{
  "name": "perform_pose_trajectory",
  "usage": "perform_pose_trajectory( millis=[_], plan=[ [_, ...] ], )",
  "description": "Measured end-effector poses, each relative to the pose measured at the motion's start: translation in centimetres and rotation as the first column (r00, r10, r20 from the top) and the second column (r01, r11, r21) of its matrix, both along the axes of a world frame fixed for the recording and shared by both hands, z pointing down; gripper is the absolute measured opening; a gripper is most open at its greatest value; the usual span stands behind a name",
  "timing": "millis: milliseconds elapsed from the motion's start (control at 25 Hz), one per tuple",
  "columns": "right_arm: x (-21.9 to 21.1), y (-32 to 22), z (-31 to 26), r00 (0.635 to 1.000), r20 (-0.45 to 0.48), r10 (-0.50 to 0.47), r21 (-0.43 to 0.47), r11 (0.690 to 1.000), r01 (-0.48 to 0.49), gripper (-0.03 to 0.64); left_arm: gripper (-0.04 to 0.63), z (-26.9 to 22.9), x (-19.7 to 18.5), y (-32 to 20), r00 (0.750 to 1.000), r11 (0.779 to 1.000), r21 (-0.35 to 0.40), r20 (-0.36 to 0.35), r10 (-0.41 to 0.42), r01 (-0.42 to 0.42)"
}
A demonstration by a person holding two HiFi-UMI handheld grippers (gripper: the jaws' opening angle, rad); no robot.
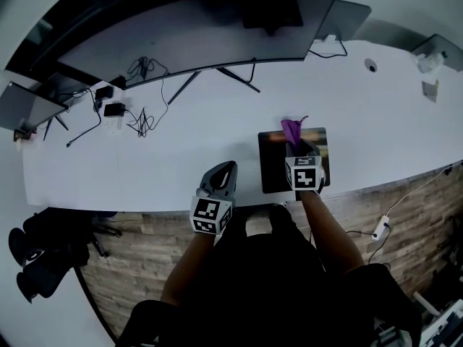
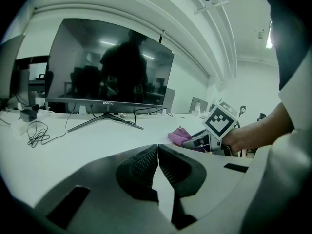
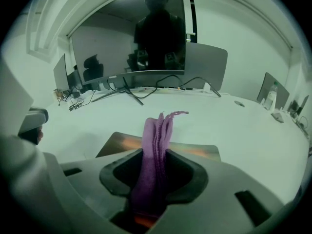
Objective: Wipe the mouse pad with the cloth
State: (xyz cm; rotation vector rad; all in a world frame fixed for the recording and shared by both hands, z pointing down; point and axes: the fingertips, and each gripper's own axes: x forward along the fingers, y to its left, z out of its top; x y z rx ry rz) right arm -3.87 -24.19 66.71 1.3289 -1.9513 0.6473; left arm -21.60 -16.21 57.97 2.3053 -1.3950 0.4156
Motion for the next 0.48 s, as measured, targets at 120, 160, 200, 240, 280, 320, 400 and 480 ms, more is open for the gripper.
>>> perform_pose_trajectory(
  millis=[120, 160, 200, 240, 280, 320, 400, 480],
  plan=[
    [1.5, -0.2, -0.1, 1.0, -0.01, 0.022, 0.0, 1.0, -0.022, 0.144, 0.023, -0.1, 0.5, -0.1, 1.0, 1.0, -0.005, 0.001, 0.007, -0.007],
    [2.0, -0.2, -0.1, 0.999, -0.013, 0.03, 0.001, 1.0, -0.03, 0.144, 0.023, -0.2, 0.7, -0.2, 1.0, 1.0, -0.006, 0.001, 0.008, -0.008],
    [2.6, -0.3, -0.1, 0.999, -0.016, 0.037, 0.002, 0.999, -0.037, 0.144, 0.023, -0.2, 0.8, -0.2, 1.0, 1.0, -0.005, 0.002, 0.009, -0.009],
    [3.1, -0.3, -0.1, 0.999, -0.02, 0.045, 0.003, 0.999, -0.045, 0.144, 0.022, -0.2, 0.9, -0.2, 1.0, 1.0, -0.004, 0.002, 0.011, -0.011],
    [3.7, -0.3, -0.1, 0.998, -0.025, 0.052, 0.005, 0.999, -0.052, 0.144, 0.023, -0.1, 1.1, -0.2, 1.0, 1.0, -0.006, 0.002, 0.013, -0.013],
    [4.2, -0.4, 0.0, 0.998, -0.031, 0.06, 0.006, 0.998, -0.06, 0.144, 0.023, 0.1, 1.2, -0.1, 1.0, 1.0, -0.009, 0.003, 0.015, -0.015],
    [5.4, -0.5, -0.1, 0.996, -0.04, 0.076, 0.008, 0.997, -0.076, 0.144, 0.023, 0.2, 1.5, -0.1, 1.0, 1.0, -0.015, 0.004, 0.02, -0.02],
    [6.4, -0.6, -0.1, 0.995, -0.041, 0.093, 0.01, 0.996, -0.093, 0.144, 0.023, 0.2, 1.8, -0.2, 1.0, 1.0, -0.015, 0.003, 0.023, -0.023]
  ],
)
